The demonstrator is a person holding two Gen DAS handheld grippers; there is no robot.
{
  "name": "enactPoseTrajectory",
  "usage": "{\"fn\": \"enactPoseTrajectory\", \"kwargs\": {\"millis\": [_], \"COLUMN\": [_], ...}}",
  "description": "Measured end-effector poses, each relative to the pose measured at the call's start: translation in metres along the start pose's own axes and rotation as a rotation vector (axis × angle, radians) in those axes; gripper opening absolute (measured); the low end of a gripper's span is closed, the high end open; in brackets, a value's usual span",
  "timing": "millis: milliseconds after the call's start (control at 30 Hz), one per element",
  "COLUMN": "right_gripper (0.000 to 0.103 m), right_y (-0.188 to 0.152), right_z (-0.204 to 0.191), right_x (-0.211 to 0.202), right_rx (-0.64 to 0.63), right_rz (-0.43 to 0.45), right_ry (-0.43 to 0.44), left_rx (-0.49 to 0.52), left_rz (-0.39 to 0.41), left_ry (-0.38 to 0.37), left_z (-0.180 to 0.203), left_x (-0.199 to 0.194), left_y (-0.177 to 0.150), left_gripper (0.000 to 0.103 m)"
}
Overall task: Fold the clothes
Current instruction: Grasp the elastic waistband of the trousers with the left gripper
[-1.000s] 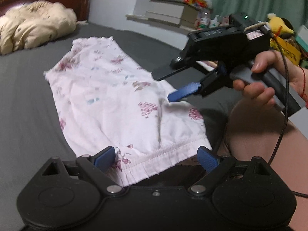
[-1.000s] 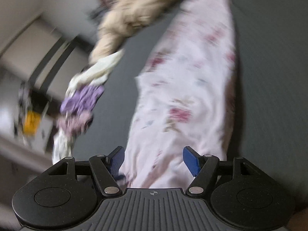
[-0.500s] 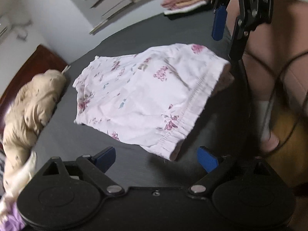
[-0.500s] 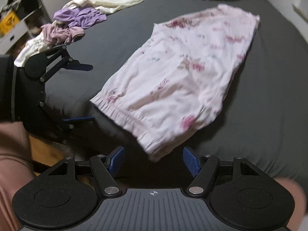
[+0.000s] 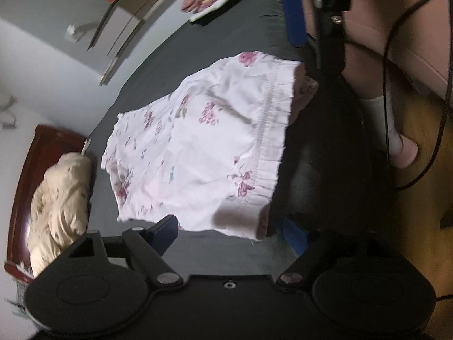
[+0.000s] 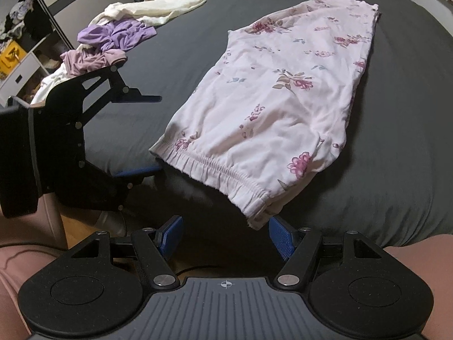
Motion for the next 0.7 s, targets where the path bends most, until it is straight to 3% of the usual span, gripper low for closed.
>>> {"fn": "enactPoseTrajectory", "kwargs": {"millis": [200,333,633,700], "right_gripper": [0.068,0.068,0.068,0.068], "right_y": [0.000,-0.001,-0.001,-0.001], "right_z": [0.000,-0.001,-0.004,-0.006], "right_x": [-0.002,0.000,0.001,0.004], "right_rx": [0.019,0.037,0.064,0.074], "right_rz": [0.000,0.002,0.012,0.012], "right_ry": [0.013,0.021,0.039,0.042], "left_rx": [0.111,0.162,0.264,0.246], "left_rz": [-0.056,-0.080,-0.116,-0.104], "left_ry": [0.062,0.042,-0.003,-0.020], "left_z": [0.002,0.002,0.004,0.003], "left_x": [0.001,0.004,0.009,0.011], "left_y": [0.004,0.004,0.006,0.008], "left_gripper": [0.076,0.070,0.068,0.059]}}
Point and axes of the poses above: each gripper's, at about its wrist camera, not at the fingertips, and x roughly the way its jaws point, z to its right, y to its top, the point moved 4 cm from there along x, roughly the way its jaws point, and after that the axes turned 15 degrees about -y, right-handed, at the moved point
